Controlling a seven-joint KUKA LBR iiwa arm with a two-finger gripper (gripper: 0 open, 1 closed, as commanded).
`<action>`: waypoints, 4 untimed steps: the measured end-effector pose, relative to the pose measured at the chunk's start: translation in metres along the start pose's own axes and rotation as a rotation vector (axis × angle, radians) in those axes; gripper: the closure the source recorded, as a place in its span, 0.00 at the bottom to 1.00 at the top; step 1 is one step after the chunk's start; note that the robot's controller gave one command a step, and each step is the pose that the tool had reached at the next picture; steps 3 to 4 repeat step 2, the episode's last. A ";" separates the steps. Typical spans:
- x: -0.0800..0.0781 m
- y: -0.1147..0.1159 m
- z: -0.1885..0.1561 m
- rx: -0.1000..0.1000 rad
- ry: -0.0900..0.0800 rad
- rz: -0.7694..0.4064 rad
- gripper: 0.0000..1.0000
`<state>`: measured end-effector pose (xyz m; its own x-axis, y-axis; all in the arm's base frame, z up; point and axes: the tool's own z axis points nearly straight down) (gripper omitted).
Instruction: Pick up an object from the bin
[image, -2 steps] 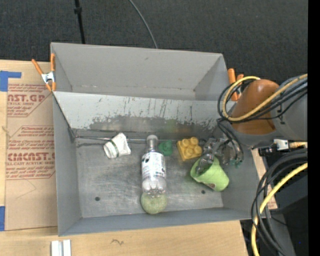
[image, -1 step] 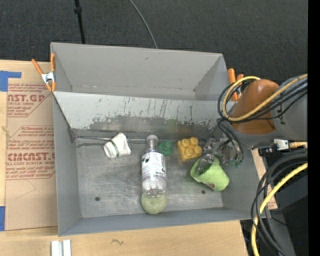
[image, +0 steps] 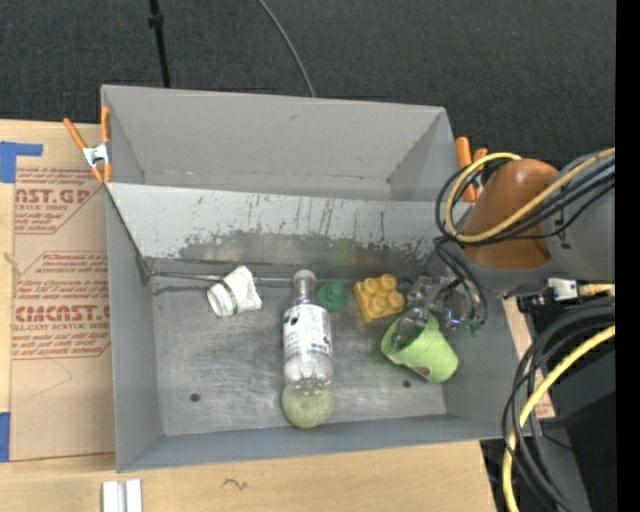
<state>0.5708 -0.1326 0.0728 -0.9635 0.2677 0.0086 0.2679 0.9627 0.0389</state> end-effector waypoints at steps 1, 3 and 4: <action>0.000 0.000 0.000 0.000 0.000 0.000 1.00; 0.000 -0.001 0.000 0.001 -0.001 0.000 1.00; 0.000 -0.001 0.000 0.001 -0.001 0.000 1.00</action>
Offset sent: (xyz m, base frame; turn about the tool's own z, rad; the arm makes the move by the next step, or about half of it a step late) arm -0.0001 0.0001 0.0310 0.0002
